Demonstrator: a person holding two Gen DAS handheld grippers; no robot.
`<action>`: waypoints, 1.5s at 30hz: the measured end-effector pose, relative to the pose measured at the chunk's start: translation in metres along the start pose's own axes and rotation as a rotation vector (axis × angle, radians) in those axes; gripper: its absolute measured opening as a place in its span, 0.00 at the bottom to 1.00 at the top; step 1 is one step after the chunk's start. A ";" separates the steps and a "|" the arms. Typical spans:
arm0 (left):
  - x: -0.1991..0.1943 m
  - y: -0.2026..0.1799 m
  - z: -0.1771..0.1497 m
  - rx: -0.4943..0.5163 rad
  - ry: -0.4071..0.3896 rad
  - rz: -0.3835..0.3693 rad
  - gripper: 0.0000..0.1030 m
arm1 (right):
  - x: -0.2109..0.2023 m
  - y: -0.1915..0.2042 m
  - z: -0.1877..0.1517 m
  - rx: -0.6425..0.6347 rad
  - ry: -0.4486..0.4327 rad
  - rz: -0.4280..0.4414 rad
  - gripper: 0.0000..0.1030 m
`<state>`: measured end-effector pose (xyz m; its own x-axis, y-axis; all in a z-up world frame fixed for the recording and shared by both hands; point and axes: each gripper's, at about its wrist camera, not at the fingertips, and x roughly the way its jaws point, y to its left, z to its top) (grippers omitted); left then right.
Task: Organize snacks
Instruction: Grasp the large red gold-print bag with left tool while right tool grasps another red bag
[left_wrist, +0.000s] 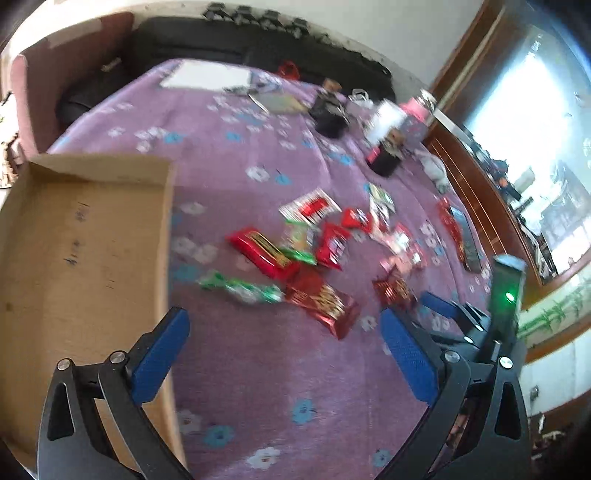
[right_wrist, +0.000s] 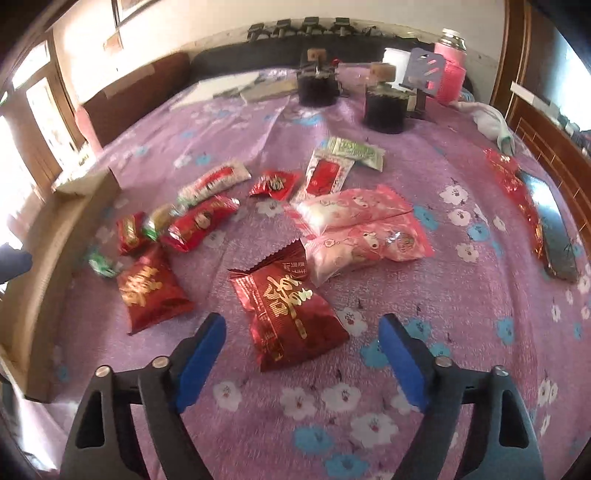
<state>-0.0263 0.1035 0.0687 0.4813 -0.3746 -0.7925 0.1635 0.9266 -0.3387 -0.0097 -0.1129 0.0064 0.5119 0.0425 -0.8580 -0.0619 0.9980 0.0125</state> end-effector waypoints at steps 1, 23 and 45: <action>0.006 -0.005 -0.001 0.007 0.017 -0.015 1.00 | 0.001 0.000 0.001 -0.003 -0.008 -0.010 0.72; 0.083 -0.064 -0.011 0.213 0.142 0.091 0.65 | -0.024 -0.051 -0.030 0.099 -0.094 0.006 0.50; 0.096 -0.080 -0.007 0.205 0.123 0.172 0.59 | -0.025 -0.058 -0.035 0.130 -0.126 0.051 0.51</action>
<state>0.0007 -0.0069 0.0161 0.4113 -0.2009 -0.8891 0.2653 0.9596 -0.0941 -0.0487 -0.1732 0.0097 0.6146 0.0910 -0.7836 0.0167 0.9916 0.1283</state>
